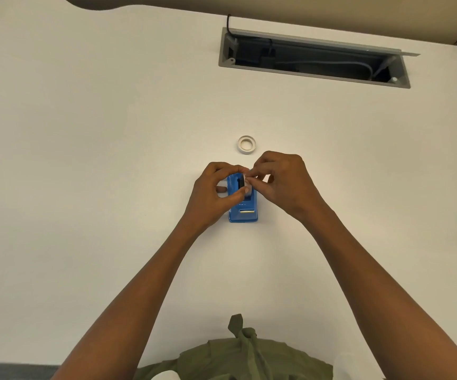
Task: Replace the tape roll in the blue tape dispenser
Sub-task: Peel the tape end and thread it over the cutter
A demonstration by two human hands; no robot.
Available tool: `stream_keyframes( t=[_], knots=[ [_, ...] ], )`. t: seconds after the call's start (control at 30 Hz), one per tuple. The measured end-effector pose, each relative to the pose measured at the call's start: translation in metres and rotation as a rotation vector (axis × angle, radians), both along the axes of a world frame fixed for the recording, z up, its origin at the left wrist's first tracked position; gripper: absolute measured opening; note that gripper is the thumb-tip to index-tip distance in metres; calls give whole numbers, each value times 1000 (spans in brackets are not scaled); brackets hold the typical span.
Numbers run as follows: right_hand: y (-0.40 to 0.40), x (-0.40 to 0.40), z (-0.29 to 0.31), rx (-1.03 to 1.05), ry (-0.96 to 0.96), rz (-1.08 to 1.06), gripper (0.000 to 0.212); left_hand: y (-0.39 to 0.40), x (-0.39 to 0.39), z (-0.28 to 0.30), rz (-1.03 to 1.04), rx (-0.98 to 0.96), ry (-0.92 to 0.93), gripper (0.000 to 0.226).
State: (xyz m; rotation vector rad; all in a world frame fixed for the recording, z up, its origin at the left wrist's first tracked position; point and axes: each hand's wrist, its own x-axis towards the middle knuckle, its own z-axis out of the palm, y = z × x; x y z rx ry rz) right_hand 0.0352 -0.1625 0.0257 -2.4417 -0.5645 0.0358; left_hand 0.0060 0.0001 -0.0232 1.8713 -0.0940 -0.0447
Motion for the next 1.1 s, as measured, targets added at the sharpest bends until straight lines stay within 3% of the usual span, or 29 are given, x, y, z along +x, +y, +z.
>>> stream_keyframes(
  t=[0.37,0.63,1.1],
  knots=[
    [2,0,5,-151,-15,62,11,0,-1,-3,-5,1,8,46],
    [-3,2,8,-67,97,54,12,0,0,-4,2,56,15,40],
    [3,9,15,-101,152,40,13,-1,1,-4,12,56,38,41]
  ],
)
